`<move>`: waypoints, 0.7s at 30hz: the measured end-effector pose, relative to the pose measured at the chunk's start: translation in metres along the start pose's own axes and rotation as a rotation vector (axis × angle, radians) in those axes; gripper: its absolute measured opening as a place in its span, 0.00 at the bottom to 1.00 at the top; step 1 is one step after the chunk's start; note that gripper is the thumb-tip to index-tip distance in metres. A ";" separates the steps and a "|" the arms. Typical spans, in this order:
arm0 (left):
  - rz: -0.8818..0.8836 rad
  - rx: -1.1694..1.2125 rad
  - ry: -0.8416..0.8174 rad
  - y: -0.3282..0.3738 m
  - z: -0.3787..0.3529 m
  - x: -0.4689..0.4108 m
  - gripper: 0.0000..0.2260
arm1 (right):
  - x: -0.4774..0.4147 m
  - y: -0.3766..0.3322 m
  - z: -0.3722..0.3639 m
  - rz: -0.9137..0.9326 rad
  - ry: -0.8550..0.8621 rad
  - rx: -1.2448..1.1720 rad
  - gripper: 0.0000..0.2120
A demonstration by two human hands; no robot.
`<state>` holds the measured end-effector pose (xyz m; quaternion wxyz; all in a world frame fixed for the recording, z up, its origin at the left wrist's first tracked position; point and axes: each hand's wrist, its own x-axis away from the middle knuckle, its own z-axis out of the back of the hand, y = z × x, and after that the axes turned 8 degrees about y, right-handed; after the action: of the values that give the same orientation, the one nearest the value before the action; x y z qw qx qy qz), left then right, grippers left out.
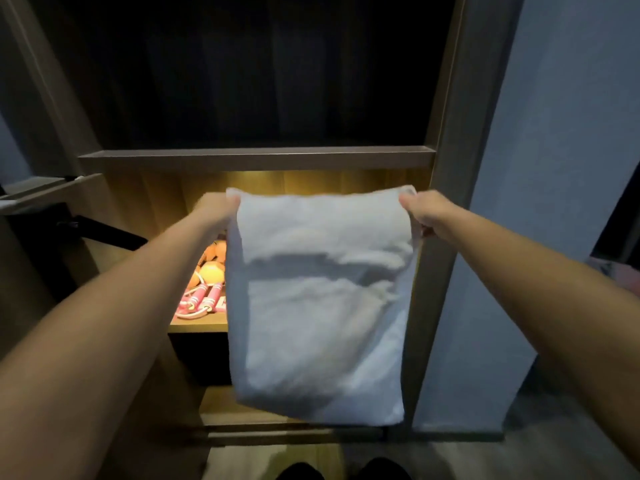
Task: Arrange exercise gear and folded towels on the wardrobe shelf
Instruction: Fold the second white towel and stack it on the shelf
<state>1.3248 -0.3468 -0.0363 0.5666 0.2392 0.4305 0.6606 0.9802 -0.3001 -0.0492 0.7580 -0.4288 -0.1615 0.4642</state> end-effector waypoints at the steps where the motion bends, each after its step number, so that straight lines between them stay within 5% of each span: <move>1: -0.066 0.030 0.077 0.013 0.004 -0.004 0.13 | -0.005 -0.011 0.004 0.092 0.105 -0.057 0.21; 3: -0.094 0.102 0.113 0.025 0.009 -0.007 0.13 | -0.007 -0.020 0.011 0.191 0.160 -0.060 0.20; 6: 0.177 -0.133 -0.281 0.007 -0.001 0.017 0.13 | 0.008 0.003 0.004 -0.121 -0.243 0.214 0.16; 8: 0.280 -0.254 -0.365 -0.012 -0.008 0.030 0.13 | 0.020 0.023 -0.002 -0.252 -0.372 0.289 0.16; 14: -0.031 -0.033 -0.100 -0.004 0.001 0.036 0.13 | 0.024 0.019 0.011 -0.091 -0.003 -0.006 0.24; 21: -0.269 0.218 0.093 -0.022 0.017 0.080 0.12 | 0.064 0.035 0.034 0.255 0.082 -0.276 0.18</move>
<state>1.3309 -0.2657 -0.0592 0.6002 0.2086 0.5533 0.5386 0.9724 -0.2220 -0.0672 0.6329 -0.5643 -0.1367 0.5121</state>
